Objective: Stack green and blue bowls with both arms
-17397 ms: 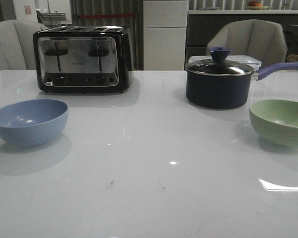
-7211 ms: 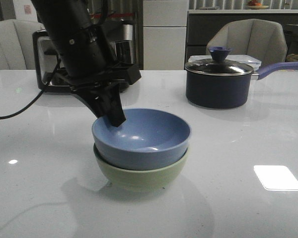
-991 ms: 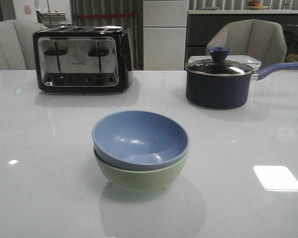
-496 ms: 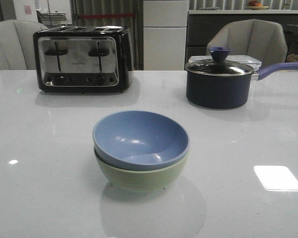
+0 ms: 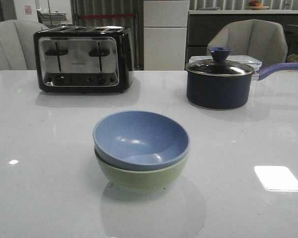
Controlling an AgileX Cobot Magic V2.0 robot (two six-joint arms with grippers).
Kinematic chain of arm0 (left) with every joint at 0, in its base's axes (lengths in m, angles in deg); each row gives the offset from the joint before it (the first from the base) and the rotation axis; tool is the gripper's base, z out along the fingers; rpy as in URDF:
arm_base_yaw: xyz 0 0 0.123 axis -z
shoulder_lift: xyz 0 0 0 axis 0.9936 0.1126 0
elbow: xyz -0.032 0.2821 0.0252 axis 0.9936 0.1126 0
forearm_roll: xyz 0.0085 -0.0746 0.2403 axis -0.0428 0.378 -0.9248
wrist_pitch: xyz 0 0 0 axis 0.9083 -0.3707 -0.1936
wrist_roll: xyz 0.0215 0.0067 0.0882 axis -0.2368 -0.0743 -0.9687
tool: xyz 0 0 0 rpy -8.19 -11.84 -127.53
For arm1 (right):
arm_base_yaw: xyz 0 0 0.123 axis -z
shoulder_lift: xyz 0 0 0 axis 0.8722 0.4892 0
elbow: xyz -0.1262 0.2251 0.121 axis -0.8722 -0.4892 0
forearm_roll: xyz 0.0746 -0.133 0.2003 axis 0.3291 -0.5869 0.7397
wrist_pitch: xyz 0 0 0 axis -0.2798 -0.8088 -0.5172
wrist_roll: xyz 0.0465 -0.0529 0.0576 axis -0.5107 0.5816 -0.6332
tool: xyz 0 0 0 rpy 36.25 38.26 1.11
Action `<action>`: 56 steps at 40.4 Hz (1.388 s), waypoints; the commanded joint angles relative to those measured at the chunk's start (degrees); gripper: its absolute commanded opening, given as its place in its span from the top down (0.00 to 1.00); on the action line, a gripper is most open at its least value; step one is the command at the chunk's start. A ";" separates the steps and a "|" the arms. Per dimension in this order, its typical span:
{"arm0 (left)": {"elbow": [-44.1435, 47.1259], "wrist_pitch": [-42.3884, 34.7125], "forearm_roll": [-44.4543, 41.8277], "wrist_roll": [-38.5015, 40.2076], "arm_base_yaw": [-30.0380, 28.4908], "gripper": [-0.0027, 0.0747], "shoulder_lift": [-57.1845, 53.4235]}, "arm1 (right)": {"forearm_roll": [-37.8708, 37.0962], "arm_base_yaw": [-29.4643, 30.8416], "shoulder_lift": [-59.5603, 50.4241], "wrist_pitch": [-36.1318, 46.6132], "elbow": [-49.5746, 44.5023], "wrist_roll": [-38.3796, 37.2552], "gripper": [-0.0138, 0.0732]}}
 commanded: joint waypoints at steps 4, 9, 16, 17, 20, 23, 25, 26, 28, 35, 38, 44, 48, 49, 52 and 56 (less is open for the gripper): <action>0.28 -5.49 0.11 0.35 0.02 0.85 -1.15 | -0.84 -0.86 -1.20 5.66 0.18 -0.80 0.77; 0.28 -5.49 0.11 0.35 0.02 0.85 -1.15 | -1.00 -1.75 -1.20 6.17 0.18 -0.85 0.77; 0.28 -5.49 0.11 0.35 0.02 0.85 -1.15 | -1.00 -0.04 -1.20 6.74 0.18 -1.22 0.77; 0.28 -5.49 0.11 0.35 0.02 0.85 -1.15 | -1.00 0.06 -1.20 6.74 0.18 -1.22 0.77; 0.28 -5.49 0.11 0.35 0.02 0.85 -1.15 | -1.00 0.06 -1.20 6.74 0.18 -1.22 0.77; 0.28 -5.49 0.11 0.35 0.02 0.85 -1.15 | -1.00 0.15 -1.20 6.74 0.18 -1.22 0.77; 0.28 -5.49 0.11 0.35 0.02 0.85 -1.15 | -1.00 0.32 -1.20 6.74 0.18 -1.22 0.77; 0.28 -5.49 0.11 0.35 0.02 0.85 -1.15 | -1.00 0.45 -1.20 6.74 0.18 -1.22 0.77; 0.28 -5.49 0.11 0.35 0.02 0.85 -1.15 | -1.00 0.60 -1.20 6.74 0.18 -1.27 0.77; 0.28 -5.49 0.11 0.35 0.02 0.85 -1.15 | -1.00 0.60 -1.20 6.93 0.18 -1.27 0.77; 0.28 -5.49 0.11 0.35 0.02 0.85 -1.15 | -1.00 0.60 -1.20 7.00 0.18 -1.27 0.77; 0.28 -5.49 0.11 0.35 0.02 0.85 -1.15 | -1.00 0.60 -1.20 6.68 0.18 -1.27 0.77; 0.28 -5.49 0.11 0.35 0.02 0.85 -1.15 | -1.00 0.60 -1.20 6.31 0.18 -1.27 0.77; 0.28 -5.49 0.11 0.35 0.02 0.85 -1.15 | -1.00 0.60 -1.20 6.31 0.18 -1.27 0.77; 0.28 -5.49 0.11 0.35 0.02 0.85 -1.15 | -1.00 0.60 -1.20 6.31 0.18 -1.27 0.77; 0.28 -5.49 0.11 0.35 0.02 0.85 -1.15 | -1.00 0.60 -1.13 6.31 0.18 -1.27 0.77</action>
